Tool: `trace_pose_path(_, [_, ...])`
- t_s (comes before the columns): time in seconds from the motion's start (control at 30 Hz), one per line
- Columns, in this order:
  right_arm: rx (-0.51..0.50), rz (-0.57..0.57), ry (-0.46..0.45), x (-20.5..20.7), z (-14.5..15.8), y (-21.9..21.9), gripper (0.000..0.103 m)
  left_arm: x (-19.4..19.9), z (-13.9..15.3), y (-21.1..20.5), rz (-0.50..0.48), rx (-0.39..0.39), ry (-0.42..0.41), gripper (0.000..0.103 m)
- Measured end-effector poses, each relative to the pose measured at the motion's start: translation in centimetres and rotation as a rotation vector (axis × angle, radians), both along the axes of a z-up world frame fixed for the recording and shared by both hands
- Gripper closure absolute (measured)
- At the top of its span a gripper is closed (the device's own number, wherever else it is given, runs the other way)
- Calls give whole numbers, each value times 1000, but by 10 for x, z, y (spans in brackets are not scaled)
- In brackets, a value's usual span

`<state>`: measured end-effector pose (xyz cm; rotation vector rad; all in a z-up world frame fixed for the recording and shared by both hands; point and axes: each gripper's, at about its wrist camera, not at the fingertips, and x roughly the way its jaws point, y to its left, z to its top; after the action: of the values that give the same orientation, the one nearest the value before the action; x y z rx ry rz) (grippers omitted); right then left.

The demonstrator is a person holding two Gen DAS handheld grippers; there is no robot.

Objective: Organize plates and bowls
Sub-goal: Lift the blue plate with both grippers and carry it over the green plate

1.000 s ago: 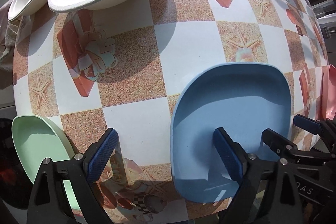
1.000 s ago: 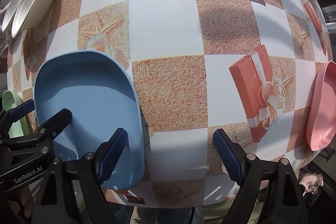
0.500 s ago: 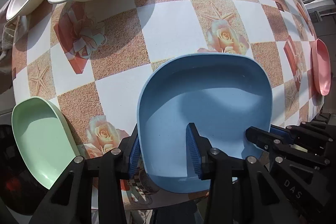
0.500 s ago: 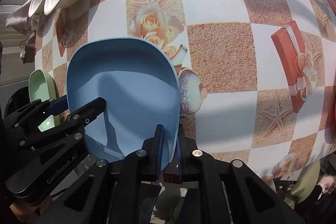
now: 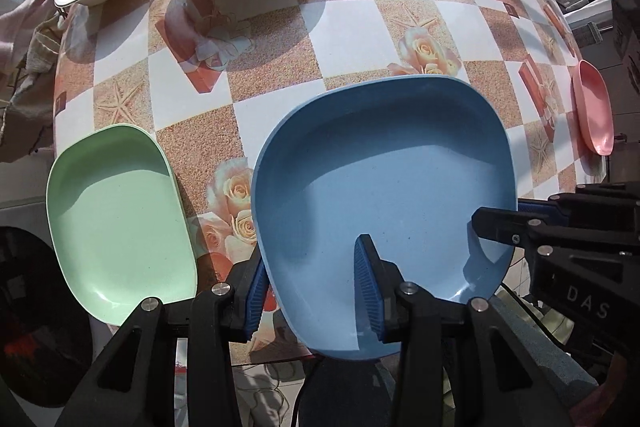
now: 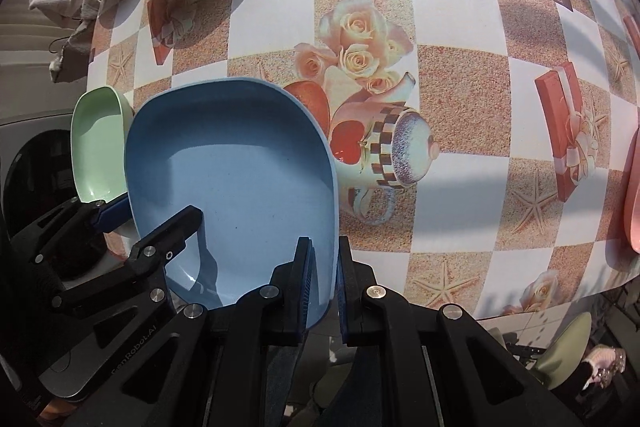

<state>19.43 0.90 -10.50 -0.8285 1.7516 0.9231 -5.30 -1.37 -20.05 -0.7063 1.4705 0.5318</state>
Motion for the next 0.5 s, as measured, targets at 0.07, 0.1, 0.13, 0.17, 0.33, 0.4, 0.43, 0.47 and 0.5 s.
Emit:
trace_pose_path(0.07, [11,24,-10,-19,4,0,90,-6,5,2,22,12,-13,58])
trace_pose_path(0.1, [16,39,-15,-22,8,6,90,-3,19,4,35,15,-19,58])
trace_pose_path(0.13, [21,55,-19,-31,12,12,90,-9,24,3,50,19,-26,58])
trace_pose_path(0.17, [27,71,-24,-43,14,20,90,-12,28,6,65,23,-31,58])
trace_pose_path(0.33, [53,142,-52,-84,26,39,90,-25,61,11,133,38,-54,58])
trace_pose_path(0.4, [57,156,-55,-95,27,44,90,-12,75,33,148,56,-60,58])
trace_pose_path(0.43, [60,162,-57,-104,21,43,90,-15,79,38,153,65,-64,58])
trace_pose_path(0.47, [62,168,-56,-109,21,47,90,-14,77,38,158,77,-67,58])
trace_pose_path(0.5, [63,175,-53,-117,22,40,90,-6,78,44,164,87,-69,58])
